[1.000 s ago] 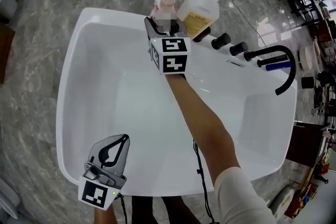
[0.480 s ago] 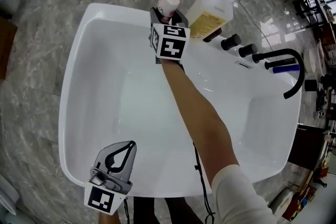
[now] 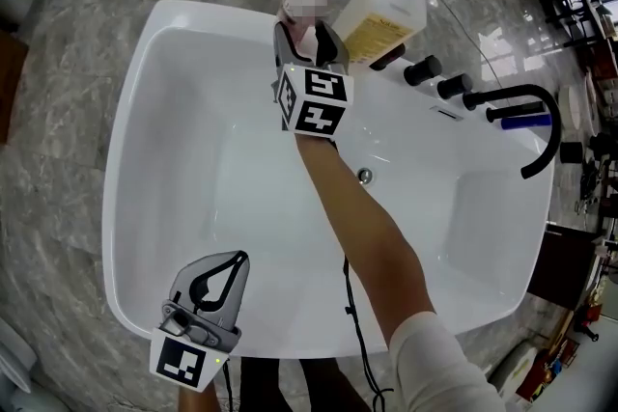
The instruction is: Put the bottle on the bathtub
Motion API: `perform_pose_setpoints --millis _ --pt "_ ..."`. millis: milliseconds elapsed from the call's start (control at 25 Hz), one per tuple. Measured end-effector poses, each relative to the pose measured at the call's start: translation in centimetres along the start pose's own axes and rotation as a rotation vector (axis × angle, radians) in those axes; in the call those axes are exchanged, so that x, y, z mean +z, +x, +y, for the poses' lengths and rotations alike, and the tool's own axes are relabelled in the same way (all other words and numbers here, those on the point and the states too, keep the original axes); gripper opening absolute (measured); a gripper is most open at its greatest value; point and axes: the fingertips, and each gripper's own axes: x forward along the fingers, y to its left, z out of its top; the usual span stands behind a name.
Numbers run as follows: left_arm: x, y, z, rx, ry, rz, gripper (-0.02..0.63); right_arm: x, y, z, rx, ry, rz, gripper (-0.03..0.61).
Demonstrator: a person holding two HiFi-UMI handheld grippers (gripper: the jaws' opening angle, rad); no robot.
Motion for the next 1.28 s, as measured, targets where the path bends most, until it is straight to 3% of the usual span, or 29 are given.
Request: perform_pose_setpoints --millis 360,640,760,880,1120,1280 --pt "2.1 0.2 -0.2 0.029 -0.002 -0.008 0.003 0.6 -10.8 0.3 0.082 -0.043 -0.056 0.27" --pt "3.7 -0.4 -1.4 0.058 -0.014 -0.02 0.003 0.9 -23.2 0.9 0.157 -0.164 -0.038 0.265" --pt "5.2 -1.1 -2.5 0.047 0.011 -0.043 0.003 3.1 -27.5 2.4 0.217 -0.197 -0.073 0.241" --pt "7.8 -2.0 -4.0 0.042 0.022 -0.051 0.003 5.9 -31.4 3.1 0.237 -0.183 -0.064 0.142" --pt "13.6 -3.9 -7.8 0.011 0.072 -0.046 0.003 13.5 -37.4 2.8 0.25 -0.178 -0.067 0.132" --pt "18.2 -5.6 -10.6 -0.017 0.129 -0.06 0.003 18.0 -41.6 2.1 0.209 -0.099 -0.011 0.132"
